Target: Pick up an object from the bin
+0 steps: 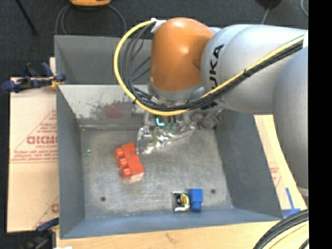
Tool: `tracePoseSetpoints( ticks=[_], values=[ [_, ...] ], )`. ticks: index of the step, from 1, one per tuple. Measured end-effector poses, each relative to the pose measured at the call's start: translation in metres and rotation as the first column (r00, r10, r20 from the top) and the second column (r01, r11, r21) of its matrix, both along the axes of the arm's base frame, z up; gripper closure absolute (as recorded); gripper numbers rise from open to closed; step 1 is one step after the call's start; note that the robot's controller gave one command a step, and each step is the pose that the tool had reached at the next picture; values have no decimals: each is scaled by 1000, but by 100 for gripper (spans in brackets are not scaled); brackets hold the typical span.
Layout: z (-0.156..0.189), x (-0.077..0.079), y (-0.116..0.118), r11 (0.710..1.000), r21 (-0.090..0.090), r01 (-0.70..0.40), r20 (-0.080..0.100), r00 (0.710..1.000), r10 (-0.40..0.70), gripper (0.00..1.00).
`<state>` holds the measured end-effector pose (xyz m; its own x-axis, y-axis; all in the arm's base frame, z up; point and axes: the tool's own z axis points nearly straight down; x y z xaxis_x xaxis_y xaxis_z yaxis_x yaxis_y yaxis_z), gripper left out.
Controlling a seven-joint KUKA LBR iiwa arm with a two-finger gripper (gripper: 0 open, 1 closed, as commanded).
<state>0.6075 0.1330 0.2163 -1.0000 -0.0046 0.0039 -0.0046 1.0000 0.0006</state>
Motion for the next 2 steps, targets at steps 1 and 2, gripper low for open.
tracePoseSetpoints(
  ticks=[1,2],
  values=[
    [-18,-27,-63,993,-3,-114,4,993,114,0],
    [-124,-11,-88,981,-2,-194,22,981,194,0]
  ],
)
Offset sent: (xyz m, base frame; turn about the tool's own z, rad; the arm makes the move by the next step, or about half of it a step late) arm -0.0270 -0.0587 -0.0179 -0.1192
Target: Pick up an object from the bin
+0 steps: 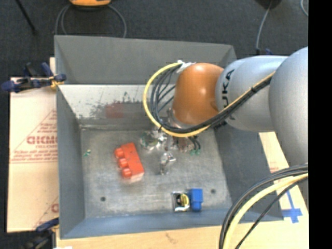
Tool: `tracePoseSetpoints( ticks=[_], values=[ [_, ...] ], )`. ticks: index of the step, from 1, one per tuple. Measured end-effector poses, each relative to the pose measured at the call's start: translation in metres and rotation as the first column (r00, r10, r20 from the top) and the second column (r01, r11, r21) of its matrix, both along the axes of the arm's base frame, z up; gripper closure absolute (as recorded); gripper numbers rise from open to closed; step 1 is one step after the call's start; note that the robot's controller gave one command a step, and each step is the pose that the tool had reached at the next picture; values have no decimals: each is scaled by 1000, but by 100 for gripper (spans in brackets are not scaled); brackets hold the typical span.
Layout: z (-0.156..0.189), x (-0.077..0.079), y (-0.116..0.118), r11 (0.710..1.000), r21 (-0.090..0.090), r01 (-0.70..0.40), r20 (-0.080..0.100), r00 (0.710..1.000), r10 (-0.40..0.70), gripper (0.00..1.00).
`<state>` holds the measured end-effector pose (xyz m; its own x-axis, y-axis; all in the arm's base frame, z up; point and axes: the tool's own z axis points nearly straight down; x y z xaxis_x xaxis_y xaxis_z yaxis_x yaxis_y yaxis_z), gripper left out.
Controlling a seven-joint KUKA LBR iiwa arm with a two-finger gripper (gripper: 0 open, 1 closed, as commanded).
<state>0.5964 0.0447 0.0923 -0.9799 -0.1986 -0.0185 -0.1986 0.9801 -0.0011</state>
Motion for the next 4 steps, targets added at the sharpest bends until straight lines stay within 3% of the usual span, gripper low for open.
tracePoseSetpoints(
  ticks=[1,2,3,4],
  values=[
    [-1,-3,1,1000,-1,2,-13,1000,-2,100],
    [-1,-3,0,1000,-1,4,-13,1000,-4,0],
    [-13,24,68,999,1,35,-12,999,-35,0],
    [-16,-22,112,955,-3,-298,-8,954,298,0]
  ],
)
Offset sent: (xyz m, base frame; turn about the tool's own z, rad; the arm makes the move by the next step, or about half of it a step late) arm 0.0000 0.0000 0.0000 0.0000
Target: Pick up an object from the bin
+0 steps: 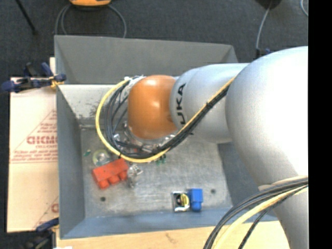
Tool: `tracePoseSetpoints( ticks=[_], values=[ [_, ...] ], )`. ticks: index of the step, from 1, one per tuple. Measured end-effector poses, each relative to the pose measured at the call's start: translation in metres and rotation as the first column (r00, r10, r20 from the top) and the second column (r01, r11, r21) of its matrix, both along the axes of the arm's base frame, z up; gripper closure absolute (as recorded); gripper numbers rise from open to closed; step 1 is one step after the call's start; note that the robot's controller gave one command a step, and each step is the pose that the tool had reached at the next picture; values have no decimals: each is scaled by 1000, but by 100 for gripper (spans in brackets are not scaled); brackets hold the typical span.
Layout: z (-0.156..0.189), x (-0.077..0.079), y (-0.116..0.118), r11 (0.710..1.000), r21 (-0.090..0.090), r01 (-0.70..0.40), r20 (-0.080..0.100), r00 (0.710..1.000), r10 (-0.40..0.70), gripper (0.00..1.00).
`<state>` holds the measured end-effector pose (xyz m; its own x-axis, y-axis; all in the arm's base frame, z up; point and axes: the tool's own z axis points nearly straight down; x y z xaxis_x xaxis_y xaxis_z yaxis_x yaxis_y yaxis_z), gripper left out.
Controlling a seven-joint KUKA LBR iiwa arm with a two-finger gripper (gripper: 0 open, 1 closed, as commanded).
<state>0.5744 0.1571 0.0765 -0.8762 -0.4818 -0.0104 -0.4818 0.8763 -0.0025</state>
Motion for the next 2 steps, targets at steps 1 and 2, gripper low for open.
tracePoseSetpoints(
  ticks=[1,2],
  values=[
    [2,2,0,1000,5,6,7,1000,-6,100],
    [128,-8,9,972,-3,-233,1,972,233,100]
  ],
)
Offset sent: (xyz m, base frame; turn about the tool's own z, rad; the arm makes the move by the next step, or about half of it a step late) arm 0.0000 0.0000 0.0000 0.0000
